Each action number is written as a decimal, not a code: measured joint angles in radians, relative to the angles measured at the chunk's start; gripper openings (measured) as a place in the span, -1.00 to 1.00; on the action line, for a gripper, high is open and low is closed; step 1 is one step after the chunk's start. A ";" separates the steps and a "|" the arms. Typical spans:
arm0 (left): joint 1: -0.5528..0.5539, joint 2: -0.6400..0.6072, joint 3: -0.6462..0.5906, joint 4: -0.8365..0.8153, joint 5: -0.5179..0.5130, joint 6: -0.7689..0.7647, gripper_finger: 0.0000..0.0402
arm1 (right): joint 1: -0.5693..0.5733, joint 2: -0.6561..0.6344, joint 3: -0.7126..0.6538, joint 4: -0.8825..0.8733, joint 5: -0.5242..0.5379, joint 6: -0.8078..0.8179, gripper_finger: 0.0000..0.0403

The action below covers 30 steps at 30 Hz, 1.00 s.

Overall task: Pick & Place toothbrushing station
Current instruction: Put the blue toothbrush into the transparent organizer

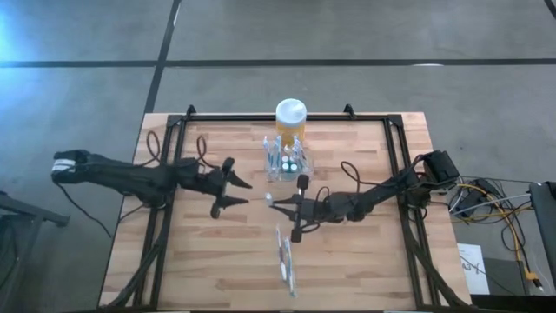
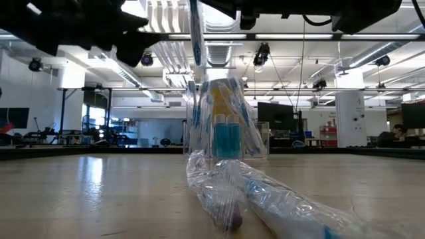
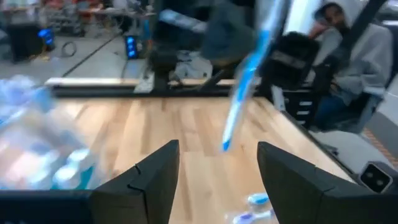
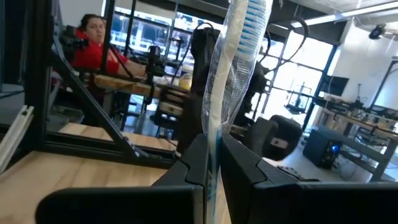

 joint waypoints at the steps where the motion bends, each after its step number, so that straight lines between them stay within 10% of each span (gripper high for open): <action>1: -0.018 0.027 0.014 0.020 0.001 0.013 0.10 | 0.000 0.000 0.002 0.000 0.006 0.000 -0.90; 18: -0.108 0.383 0.245 0.171 -0.103 0.056 0.10 | 0.000 0.000 0.005 0.027 0.027 0.023 -0.90; 30: -0.110 0.421 0.281 0.168 -0.087 0.073 0.09 | 0.000 0.000 0.003 0.017 0.027 0.023 -0.90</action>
